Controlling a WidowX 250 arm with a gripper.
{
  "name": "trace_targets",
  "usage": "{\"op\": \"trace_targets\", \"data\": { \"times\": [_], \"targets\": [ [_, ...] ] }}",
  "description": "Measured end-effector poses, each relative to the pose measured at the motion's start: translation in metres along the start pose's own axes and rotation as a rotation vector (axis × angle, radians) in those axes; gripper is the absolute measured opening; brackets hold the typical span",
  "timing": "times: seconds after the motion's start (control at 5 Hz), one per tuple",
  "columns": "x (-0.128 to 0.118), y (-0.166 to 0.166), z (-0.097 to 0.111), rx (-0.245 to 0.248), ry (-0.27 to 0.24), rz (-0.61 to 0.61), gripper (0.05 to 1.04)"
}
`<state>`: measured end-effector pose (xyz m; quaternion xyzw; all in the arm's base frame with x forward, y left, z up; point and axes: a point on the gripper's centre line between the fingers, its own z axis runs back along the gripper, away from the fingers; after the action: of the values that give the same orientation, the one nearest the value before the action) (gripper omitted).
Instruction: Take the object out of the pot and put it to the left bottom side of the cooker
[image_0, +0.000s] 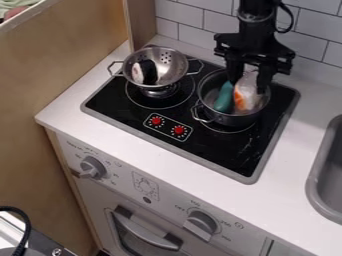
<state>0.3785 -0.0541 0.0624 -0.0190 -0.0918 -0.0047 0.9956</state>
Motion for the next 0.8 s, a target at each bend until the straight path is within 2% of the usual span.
{"op": "trace_targets", "data": {
  "times": [0.2,0.4,0.8],
  "targets": [
    [-0.007,0.007,0.015,0.017,0.038,-0.022,0.538],
    [-0.013,0.017,0.037,0.021,0.055,-0.056,0.538],
    [-0.03,0.052,0.053,0.036,0.075,-0.101,0.538]
  ]
}}
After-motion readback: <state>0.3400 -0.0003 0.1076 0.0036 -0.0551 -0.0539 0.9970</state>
